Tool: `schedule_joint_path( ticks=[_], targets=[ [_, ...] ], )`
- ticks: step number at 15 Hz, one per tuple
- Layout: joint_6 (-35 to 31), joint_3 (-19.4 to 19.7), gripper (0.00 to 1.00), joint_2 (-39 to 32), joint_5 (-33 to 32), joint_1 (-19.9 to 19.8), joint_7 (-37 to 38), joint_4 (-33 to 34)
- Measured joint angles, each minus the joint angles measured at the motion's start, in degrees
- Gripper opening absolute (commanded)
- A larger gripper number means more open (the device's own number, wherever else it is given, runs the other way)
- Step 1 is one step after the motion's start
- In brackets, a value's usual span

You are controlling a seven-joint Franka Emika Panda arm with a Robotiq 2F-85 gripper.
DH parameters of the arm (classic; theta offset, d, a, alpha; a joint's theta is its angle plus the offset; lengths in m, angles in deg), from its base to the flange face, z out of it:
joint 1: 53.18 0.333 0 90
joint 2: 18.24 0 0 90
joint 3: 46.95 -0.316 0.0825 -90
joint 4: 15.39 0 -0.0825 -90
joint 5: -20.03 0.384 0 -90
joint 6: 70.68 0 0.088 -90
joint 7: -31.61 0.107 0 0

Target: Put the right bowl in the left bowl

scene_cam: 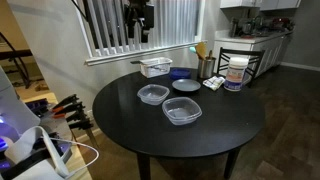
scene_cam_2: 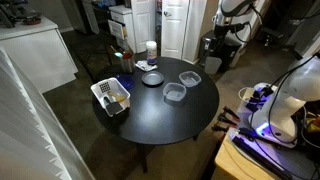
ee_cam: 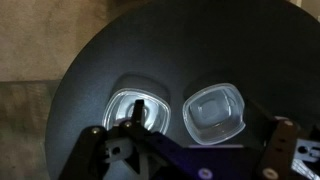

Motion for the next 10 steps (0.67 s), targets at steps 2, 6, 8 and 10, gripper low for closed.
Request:
schedule_joint_path(
  ticks=[2, 6, 8, 10],
  targets=[
    [0.0, -0.1, 1.00, 0.0, 0.0, -0.1, 0.0, 0.0],
    [-4.3, -0.7, 1.00, -0.7, 0.2, 0.0, 0.0, -0.2],
    [-10.0, -1.0, 1.00, -2.8, 1.0, 0.1, 0.0, -0.1],
    [-15.7, -1.3, 1.00, -7.0, 3.9, 0.2, 0.0, 0.4]
  ],
)
